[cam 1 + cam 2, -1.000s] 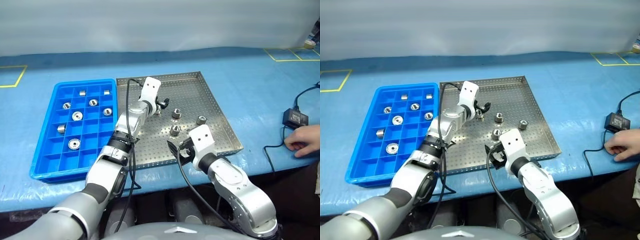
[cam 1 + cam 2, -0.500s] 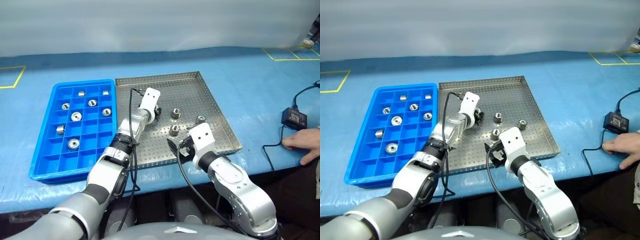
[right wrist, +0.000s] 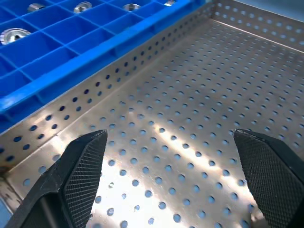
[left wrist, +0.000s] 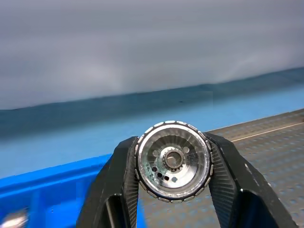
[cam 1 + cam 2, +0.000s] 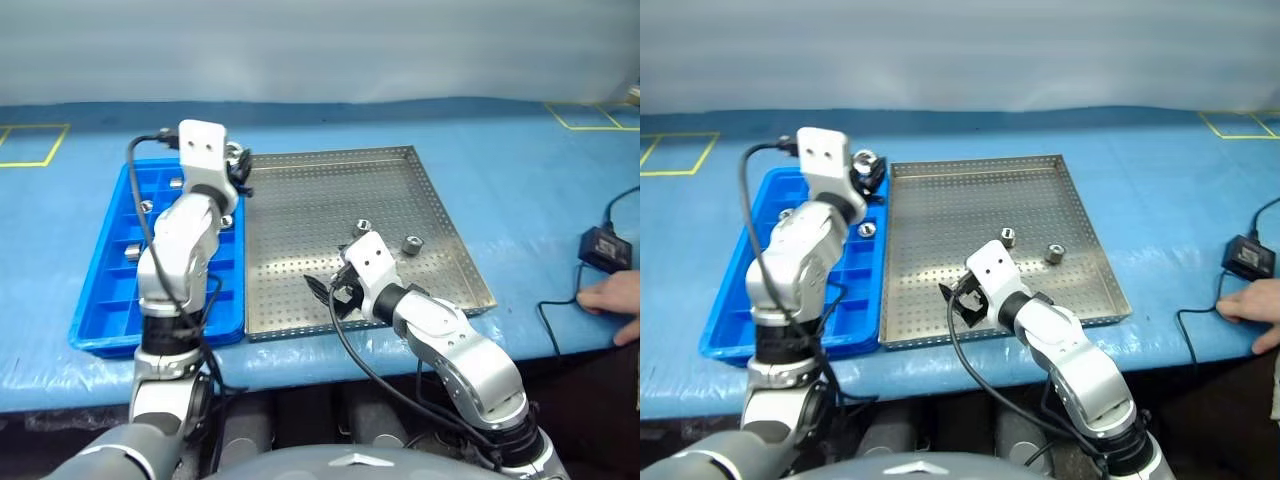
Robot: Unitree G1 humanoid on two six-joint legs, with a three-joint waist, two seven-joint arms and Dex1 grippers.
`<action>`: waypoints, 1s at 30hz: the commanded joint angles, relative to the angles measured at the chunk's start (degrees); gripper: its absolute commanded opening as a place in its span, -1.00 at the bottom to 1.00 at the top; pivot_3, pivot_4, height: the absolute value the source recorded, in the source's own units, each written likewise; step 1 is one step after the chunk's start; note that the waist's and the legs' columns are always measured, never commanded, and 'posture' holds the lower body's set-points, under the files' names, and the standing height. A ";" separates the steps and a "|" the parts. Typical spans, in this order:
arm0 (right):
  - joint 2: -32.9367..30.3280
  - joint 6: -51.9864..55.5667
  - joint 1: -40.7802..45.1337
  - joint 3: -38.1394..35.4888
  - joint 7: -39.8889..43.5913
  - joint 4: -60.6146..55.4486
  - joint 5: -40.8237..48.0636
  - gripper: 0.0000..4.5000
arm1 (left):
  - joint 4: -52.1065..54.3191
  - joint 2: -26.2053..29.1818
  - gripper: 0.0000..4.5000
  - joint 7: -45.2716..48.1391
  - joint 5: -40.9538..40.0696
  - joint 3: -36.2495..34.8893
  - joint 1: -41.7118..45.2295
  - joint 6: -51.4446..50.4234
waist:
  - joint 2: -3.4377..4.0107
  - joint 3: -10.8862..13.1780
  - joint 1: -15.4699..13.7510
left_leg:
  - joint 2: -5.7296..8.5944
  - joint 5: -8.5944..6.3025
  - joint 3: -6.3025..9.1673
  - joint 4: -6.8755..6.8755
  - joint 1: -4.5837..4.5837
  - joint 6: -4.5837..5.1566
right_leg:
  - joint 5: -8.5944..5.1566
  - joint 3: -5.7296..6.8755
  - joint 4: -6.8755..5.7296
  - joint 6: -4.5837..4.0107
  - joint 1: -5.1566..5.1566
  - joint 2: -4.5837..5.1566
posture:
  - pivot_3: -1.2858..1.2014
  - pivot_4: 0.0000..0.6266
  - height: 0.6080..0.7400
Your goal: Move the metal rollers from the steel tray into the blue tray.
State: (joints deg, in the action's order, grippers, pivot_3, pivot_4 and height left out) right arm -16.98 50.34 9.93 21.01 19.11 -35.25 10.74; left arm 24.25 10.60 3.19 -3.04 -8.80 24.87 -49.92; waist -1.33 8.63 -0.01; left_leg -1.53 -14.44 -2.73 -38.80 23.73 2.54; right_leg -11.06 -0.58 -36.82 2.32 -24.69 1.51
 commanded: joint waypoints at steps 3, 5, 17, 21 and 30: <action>0.47 -3.71 5.50 3.02 5.00 3.45 0.92 1.00 | 19.69 0.85 -0.25 -3.69 2.71 -3.71 -10.46 -9.39 | -0.03 0.01 -2.82 | 0.04 0.00 0.04 -0.02 0.00 0.00 | -0.09 0.05 0.05 0.00 0.07 0.06 | 0.25 -0.52 1.00; 0.58 -4.71 7.04 4.15 6.58 5.08 1.00 1.00 | 24.00 -0.48 -0.25 -4.99 3.36 -4.75 -14.46 -12.21 | -0.04 0.01 -4.05 | 0.07 0.00 0.08 -0.05 0.00 0.00 | -0.20 0.09 0.08 -0.15 0.12 0.10 | 0.28 -0.52 1.00; -0.12 -5.77 7.56 6.39 10.12 6.74 0.85 1.00 | 27.79 -8.92 -0.25 -11.41 7.61 -3.06 -30.95 -15.63 | -0.06 0.03 -7.81 | 0.01 0.01 0.29 -0.15 0.04 -0.07 | -0.30 0.44 0.01 -0.29 0.13 0.22 | 0.31 -0.52 1.00; -0.78 -4.95 6.27 5.68 9.41 5.61 0.97 1.00 | 26.73 -10.34 -0.25 -13.22 9.05 -3.72 -32.03 -14.61 | -0.05 0.03 -8.04 | 0.01 -0.02 0.37 -0.12 0.09 -0.11 | -0.37 0.59 0.03 -0.40 0.11 0.30 | 0.30 -0.52 1.00; -0.90 -2.58 2.30 2.33 5.79 2.30 0.98 1.00 | 22.91 -11.98 0.78 -11.66 7.69 -2.50 -27.14 -9.94 | -0.03 0.03 -7.50 | 0.01 -0.02 0.54 -0.10 0.13 -0.13 | -0.44 0.89 0.02 -0.50 0.11 0.60 | 0.24 -0.52 1.00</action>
State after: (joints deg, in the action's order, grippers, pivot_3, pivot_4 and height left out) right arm -18.14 47.32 12.31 25.29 25.91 -29.87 11.52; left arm 46.79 -1.94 -9.43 5.19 -12.43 -3.28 -62.50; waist -1.36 8.67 -7.51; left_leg -1.52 -14.46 -2.17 -38.90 23.90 2.41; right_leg -11.50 0.34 -36.79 1.81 -24.60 2.11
